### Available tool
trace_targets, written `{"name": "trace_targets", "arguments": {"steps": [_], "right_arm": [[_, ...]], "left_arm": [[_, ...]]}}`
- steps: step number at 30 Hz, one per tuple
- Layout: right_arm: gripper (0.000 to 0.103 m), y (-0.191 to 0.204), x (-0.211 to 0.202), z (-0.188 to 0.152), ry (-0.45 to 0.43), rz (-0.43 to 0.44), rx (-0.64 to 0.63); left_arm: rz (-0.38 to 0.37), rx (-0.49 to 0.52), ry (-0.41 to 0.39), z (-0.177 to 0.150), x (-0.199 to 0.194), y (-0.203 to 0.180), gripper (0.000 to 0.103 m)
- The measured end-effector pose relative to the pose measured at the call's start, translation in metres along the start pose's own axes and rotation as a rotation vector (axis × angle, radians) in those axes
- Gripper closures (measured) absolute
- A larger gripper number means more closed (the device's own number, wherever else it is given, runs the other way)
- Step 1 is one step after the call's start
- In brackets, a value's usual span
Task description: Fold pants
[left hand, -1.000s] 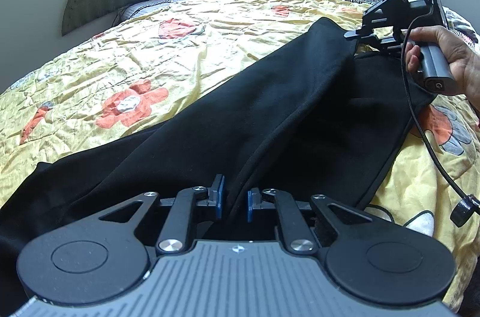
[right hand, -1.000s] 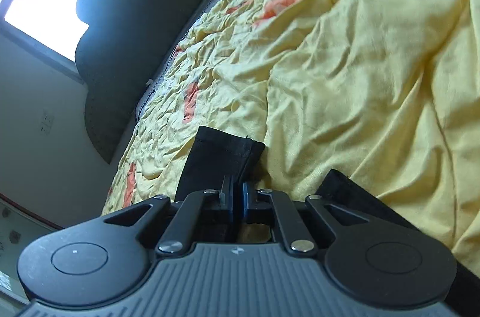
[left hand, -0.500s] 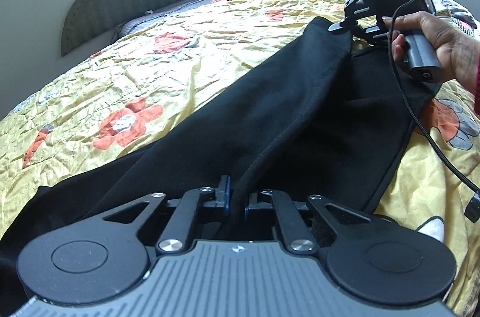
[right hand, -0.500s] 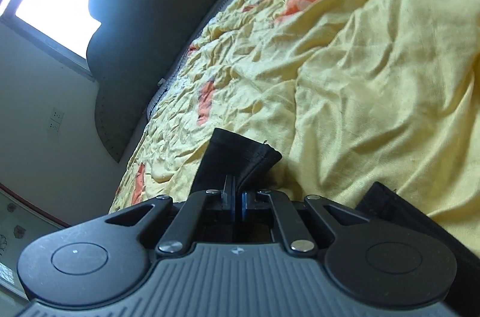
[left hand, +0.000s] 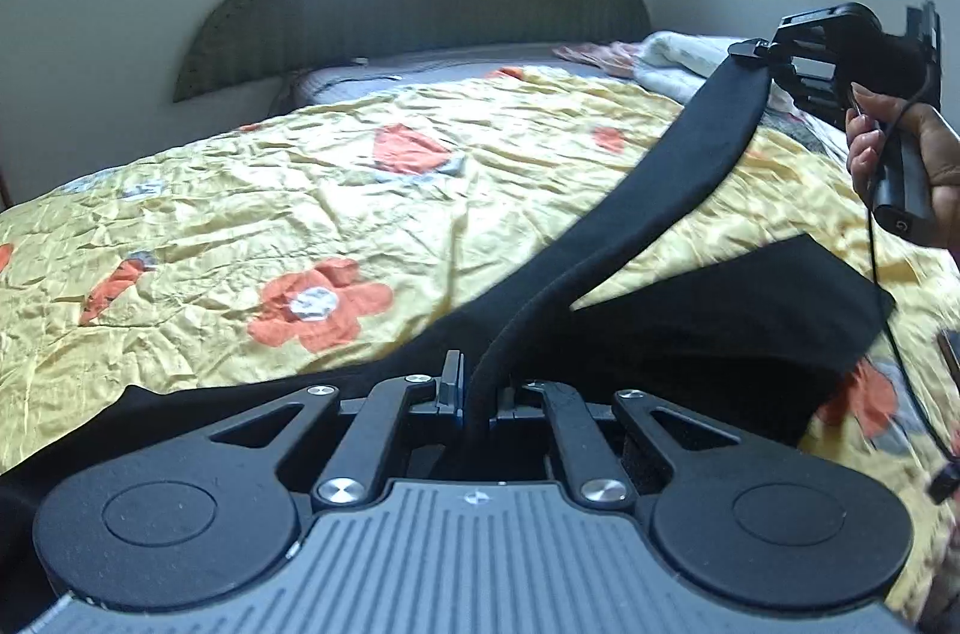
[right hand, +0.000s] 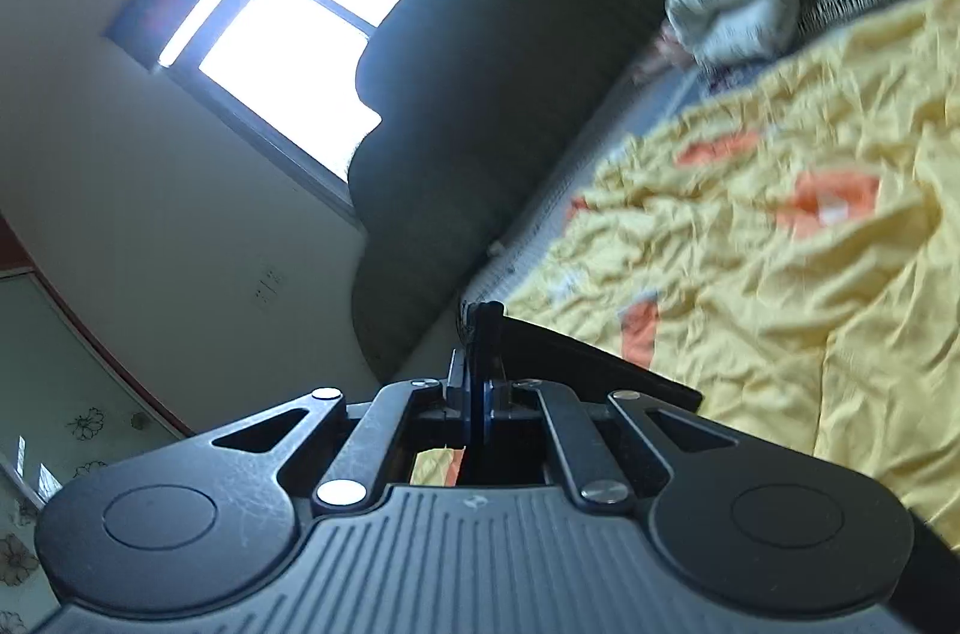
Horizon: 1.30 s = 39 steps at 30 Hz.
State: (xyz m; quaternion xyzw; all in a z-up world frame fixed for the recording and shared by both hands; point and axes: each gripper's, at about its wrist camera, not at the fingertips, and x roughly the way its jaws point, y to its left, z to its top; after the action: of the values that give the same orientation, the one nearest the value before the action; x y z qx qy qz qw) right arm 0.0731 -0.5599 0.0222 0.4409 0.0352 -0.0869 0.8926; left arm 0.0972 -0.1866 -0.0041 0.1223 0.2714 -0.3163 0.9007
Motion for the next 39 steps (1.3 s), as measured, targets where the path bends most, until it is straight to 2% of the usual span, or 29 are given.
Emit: {"name": "trace_targets", "arguments": {"steps": [3,6,8,13,18,26,31,39], "right_arm": [[0.099,-0.007,-0.014,-0.003,0.016,-0.130,-0.055],[0.099,-0.033,-0.018,-0.009,0.073,-0.216,0.006],[0.099,-0.040,-0.021,-0.010,0.079,-0.228,0.037],[0.099,-0.024,-0.047,-0.006,0.030,-0.215,-0.029],[0.099,-0.035,-0.083,-0.017,0.009,-0.314,-0.057],[0.099,-0.056,-0.108,-0.037,0.032,-0.402,-0.040],[0.099,-0.053,-0.117,-0.044,0.069,-0.459,-0.102],[0.099,-0.055,-0.115,-0.059,0.135,-0.566,-0.233]], "left_arm": [[-0.019,0.032,0.026,-0.008,0.003,-0.008,0.095],[-0.028,0.038,0.053,-0.014,0.008,-0.014,0.095],[-0.031,0.026,0.050,-0.013,0.009,-0.012,0.095],[-0.085,0.048,0.020,-0.010,-0.010,-0.009,0.095],[-0.131,0.107,0.056,-0.028,-0.010,-0.022,0.095],[-0.166,0.176,0.063,-0.039,-0.019,-0.022,0.095],[-0.181,0.228,0.062,-0.043,-0.025,-0.026,0.095],[-0.181,0.264,0.102,-0.054,-0.017,-0.030,0.095]]}}
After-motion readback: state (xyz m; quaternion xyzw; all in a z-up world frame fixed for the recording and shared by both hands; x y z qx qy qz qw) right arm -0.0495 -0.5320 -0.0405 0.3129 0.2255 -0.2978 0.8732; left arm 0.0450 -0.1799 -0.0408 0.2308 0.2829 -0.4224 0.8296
